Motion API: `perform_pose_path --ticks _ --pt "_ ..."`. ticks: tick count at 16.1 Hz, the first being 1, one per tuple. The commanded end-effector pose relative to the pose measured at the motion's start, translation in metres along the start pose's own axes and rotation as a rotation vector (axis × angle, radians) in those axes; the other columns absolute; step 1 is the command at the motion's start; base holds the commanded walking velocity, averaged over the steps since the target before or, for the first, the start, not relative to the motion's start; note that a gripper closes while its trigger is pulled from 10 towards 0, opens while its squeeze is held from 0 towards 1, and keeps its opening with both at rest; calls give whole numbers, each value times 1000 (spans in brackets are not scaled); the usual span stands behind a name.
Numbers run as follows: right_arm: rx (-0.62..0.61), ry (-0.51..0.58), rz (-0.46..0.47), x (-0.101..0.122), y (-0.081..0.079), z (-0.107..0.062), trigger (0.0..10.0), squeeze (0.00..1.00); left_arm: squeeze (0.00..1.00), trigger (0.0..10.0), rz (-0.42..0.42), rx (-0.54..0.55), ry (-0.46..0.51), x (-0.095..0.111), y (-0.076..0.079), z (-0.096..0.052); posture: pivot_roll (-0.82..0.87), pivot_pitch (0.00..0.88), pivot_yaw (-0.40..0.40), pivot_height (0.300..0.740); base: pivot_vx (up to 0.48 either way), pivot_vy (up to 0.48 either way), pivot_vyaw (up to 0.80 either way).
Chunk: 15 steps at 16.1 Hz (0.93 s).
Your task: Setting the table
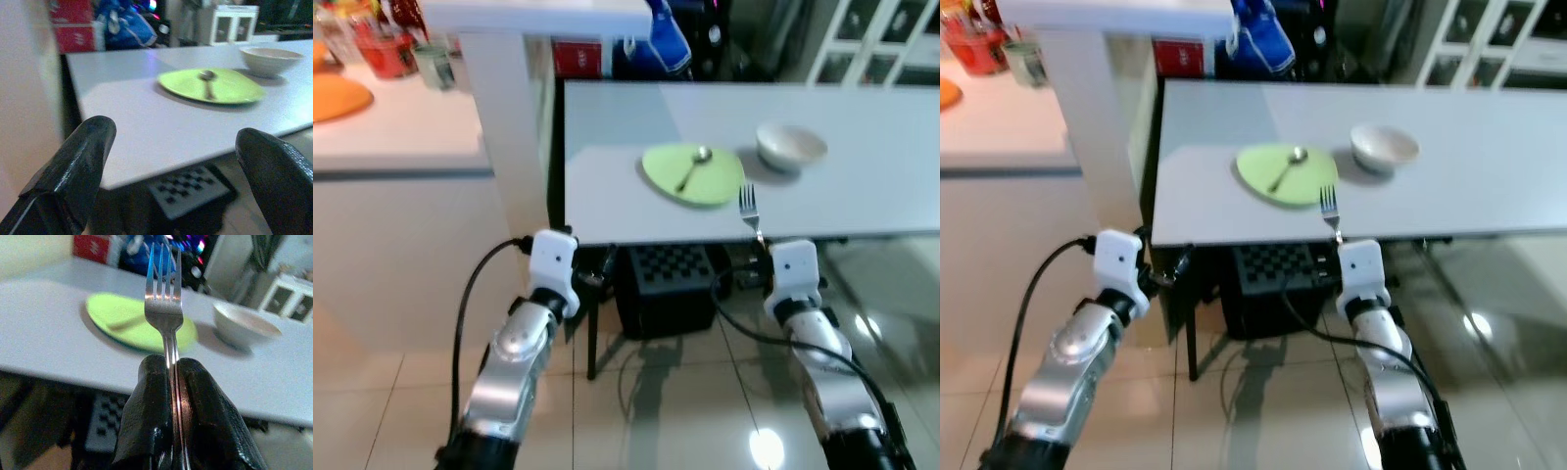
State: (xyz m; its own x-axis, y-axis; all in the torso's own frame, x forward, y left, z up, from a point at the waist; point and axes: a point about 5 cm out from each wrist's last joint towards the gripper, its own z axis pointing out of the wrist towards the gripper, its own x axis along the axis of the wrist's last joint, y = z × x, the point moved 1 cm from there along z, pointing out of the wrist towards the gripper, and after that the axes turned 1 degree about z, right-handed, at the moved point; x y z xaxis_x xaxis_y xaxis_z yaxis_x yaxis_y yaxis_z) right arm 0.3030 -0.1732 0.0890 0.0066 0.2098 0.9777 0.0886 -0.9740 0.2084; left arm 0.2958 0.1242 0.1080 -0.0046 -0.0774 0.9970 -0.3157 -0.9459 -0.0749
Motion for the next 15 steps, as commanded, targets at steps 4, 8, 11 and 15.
perform_pose_path --ticks 4,8,11,15 --pt "29 29 -4 7 -8 3 10000 0 0 10000 5 26 4 2 -8 0 93 0 -62 740 440 -68 0" --pt "32 29 -2 6 -10 3 10000 0 0 10000 16 24 0 2 -7 0 93 0 -60 740 443 0 0" --pt "34 29 -3 7 -11 3 10000 0 0 10000 16 27 -7 1 -8 0 93 0 -60 740 423 0 0" --pt "34 29 -3 6 -11 3 10000 0 0 10000 -1 24 -1 1 -6 0 93 0 -57 740 427 0 0"
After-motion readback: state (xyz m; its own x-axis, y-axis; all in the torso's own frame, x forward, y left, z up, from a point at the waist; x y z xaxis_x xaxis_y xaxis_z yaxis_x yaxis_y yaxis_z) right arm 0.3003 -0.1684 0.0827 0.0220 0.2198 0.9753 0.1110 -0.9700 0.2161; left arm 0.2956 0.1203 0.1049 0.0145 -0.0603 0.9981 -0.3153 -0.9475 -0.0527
